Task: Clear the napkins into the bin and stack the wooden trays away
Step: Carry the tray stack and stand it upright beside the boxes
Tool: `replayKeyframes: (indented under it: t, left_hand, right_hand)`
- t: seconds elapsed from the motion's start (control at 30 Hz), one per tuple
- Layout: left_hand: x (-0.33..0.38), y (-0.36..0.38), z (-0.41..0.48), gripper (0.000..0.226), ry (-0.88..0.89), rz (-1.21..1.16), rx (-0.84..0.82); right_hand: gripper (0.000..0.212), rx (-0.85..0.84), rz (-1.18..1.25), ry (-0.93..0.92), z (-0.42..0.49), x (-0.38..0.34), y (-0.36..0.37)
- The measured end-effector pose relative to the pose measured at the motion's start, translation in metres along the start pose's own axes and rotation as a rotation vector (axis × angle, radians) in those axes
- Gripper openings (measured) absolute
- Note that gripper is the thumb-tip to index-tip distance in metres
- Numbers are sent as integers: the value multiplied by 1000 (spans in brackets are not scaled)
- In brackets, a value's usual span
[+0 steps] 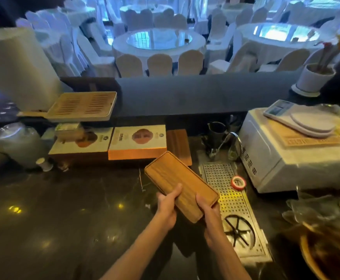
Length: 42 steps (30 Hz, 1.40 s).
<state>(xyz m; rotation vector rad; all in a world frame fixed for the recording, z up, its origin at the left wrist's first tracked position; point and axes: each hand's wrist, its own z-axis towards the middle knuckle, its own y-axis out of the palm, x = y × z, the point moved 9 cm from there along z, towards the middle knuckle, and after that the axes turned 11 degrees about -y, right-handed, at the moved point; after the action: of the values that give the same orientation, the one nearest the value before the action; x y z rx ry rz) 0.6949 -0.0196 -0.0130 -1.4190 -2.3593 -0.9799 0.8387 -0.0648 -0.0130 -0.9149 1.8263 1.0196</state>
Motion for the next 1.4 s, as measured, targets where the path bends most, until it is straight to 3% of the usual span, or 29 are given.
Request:
replayKeyframes:
  t: [0.13, 0.33, 0.47, 0.63, 0.73, 0.87, 1.0, 1.13, 1.3, 1.4]
  left_hand:
    - [55, -1, 44, 94, -21, 290, -75]
    - [94, 31, 106, 103, -37, 754, -193]
    - [83, 40, 141, 101, -55, 631, -147]
    - [81, 38, 159, 62, -9, 403, -39]
    - [87, 35, 160, 51, 114, 453, 116]
    - [94, 30, 172, 55, 131, 514, 338]
    - [92, 30, 189, 52, 190, 312, 259]
    - [87, 18, 199, 45, 239, 247, 370]
    - [86, 14, 204, 49, 222, 362, 491]
    - [90, 16, 205, 53, 217, 375, 483]
  right_hand:
    - [56, -245, -20, 139, 41, -10, 11]
    - [46, -403, -339, 67, 124, -42, 56]
    - [39, -291, -429, -18, 175, -27, 57]
    - [31, -240, -488, -6, 237, -18, 56]
    - [38, -191, -485, 1, 273, -11, 67]
    - [49, -161, -572, -26, 310, -8, 88]
    - [47, -190, -534, -22, 322, 0, 101]
    - [50, -152, -568, -17, 325, 6, 98]
    - [51, -129, -715, -85, 334, 2, 102]
    - [56, -105, -789, -110, 342, 1, 100]
